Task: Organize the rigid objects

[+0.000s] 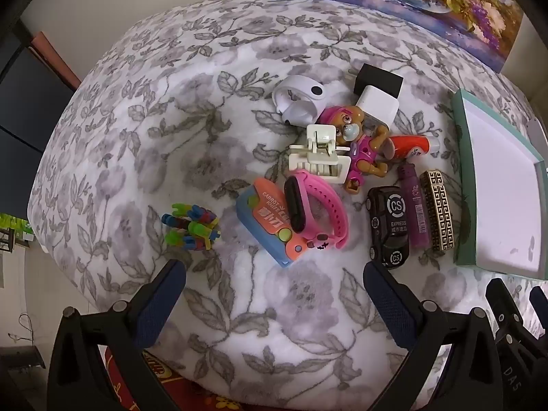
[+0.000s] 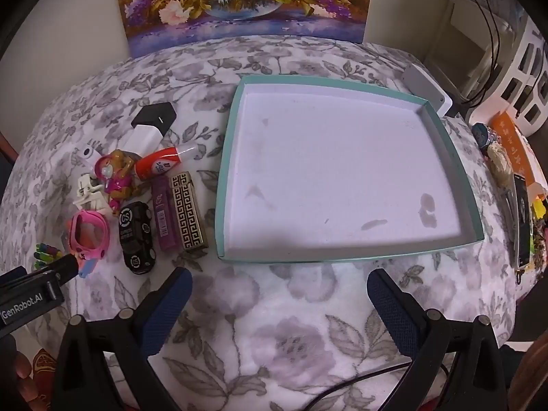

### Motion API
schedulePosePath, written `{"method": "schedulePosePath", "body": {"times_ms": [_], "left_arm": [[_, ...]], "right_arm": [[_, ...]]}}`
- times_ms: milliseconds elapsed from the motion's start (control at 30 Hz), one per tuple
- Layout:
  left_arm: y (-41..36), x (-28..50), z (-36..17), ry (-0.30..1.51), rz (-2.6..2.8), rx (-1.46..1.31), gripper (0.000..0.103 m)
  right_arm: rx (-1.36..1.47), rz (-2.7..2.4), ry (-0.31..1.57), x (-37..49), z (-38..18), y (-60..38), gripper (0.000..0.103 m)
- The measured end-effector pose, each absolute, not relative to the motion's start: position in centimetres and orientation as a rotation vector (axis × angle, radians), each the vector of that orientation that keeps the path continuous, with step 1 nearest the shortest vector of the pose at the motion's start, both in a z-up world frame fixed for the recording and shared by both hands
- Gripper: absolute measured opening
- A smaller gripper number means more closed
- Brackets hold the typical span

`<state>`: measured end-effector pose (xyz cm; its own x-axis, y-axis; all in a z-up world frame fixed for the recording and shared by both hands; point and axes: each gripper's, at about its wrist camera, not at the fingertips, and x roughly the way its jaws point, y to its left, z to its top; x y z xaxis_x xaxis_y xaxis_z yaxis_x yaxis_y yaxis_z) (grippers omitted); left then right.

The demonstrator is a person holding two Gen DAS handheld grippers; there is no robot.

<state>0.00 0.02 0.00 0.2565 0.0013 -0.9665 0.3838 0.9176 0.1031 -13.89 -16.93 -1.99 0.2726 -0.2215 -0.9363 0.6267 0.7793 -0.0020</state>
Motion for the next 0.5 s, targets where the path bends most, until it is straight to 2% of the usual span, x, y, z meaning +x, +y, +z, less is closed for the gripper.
{"method": "schedulePosePath", "body": {"times_ms": [500], "left_arm": [[0.10, -0.05, 0.02, 1.290, -0.266, 0.350, 0.103]], "right_arm": [[0.415, -0.590, 1.167, -13.81, -2.41, -17.19, 0.103]]}}
